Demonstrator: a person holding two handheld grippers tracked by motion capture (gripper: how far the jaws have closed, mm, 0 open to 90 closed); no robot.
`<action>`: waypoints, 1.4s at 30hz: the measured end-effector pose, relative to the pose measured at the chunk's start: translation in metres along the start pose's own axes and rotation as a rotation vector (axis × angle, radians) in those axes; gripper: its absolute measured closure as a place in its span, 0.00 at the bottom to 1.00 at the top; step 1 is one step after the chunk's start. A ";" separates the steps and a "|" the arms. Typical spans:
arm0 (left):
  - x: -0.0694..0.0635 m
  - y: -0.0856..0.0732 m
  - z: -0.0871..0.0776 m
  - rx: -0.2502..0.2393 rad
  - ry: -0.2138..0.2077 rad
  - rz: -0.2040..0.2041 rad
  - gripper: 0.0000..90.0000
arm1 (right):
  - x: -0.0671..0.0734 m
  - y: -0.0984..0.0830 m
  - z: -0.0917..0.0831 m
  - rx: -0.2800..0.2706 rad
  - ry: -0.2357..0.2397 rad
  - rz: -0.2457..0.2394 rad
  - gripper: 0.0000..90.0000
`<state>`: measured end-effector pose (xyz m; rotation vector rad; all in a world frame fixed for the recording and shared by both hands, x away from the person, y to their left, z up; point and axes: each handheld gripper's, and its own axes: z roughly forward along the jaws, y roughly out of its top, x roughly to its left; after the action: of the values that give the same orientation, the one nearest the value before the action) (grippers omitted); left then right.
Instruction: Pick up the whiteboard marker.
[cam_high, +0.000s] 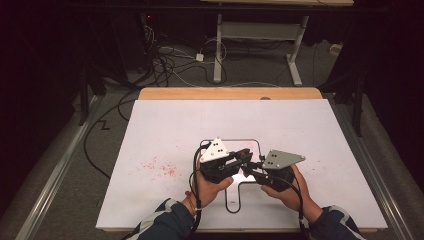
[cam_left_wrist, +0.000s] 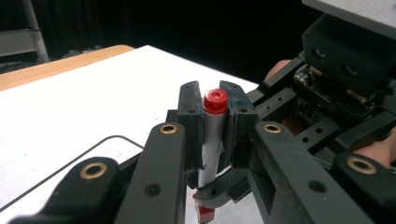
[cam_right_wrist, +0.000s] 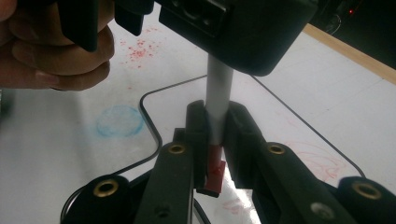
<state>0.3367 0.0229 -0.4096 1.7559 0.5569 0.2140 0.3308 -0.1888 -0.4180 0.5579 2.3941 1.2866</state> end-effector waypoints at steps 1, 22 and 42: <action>0.001 0.000 0.000 0.001 0.005 -0.002 0.86 | 0.000 0.000 0.001 0.001 -0.001 0.003 0.90; 0.025 0.001 0.034 0.052 0.105 0.086 0.86 | -0.018 -0.023 -0.024 0.042 -0.048 0.021 0.46; 0.041 -0.010 0.058 0.088 0.120 0.103 0.86 | -0.028 -0.064 -0.062 0.116 -0.126 0.039 0.44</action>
<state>0.3943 -0.0066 -0.4405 1.8679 0.5705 0.3737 0.3134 -0.2787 -0.4366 0.7004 2.3745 1.0990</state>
